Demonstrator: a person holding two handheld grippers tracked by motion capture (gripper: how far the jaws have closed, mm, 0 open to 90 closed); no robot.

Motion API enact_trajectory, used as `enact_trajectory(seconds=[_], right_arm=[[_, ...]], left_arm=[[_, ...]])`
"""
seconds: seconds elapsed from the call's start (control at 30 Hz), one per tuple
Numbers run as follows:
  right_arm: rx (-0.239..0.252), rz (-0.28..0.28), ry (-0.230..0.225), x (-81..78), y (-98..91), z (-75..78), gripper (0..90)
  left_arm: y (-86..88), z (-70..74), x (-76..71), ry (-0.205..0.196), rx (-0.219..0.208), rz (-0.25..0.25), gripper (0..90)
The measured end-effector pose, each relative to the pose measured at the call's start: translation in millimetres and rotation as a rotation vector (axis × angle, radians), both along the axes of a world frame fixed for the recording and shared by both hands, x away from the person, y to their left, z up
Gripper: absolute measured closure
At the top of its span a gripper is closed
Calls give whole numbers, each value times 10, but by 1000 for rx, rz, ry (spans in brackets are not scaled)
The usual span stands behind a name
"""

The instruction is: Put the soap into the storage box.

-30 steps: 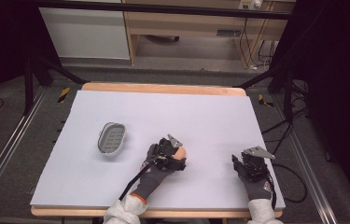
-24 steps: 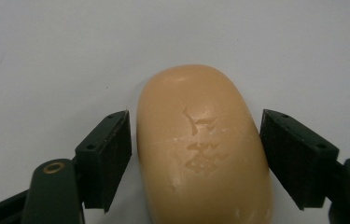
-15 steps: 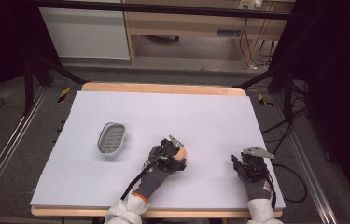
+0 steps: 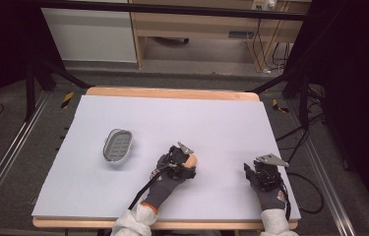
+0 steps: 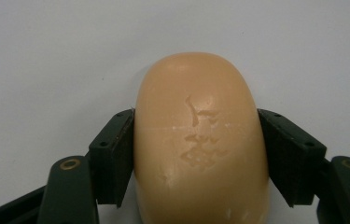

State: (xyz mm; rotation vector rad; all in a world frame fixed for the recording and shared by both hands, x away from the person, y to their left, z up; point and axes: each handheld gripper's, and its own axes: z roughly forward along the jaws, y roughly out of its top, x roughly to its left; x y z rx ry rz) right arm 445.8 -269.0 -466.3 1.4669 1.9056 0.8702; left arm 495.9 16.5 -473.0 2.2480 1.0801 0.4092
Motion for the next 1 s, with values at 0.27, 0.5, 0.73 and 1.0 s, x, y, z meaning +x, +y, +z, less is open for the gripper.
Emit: enact_trajectory(seconds=[0.27,0.5,0.73,1.0], right_arm=[[11,-6,0,-17,-28,8,587],[10,-6,-1,-18,-30,9,587],[7,-5,-5,-18,-28,11,587],[8,-5,-6,-25,-19,17,586]], left_arm=[[30,44,-12,11,-6,-10,316],[67,131,-62,6,-24,-24,316],[164,252,-109,-10,-51,-32,317],[305,384,-144,-31,-64,-35,317]])
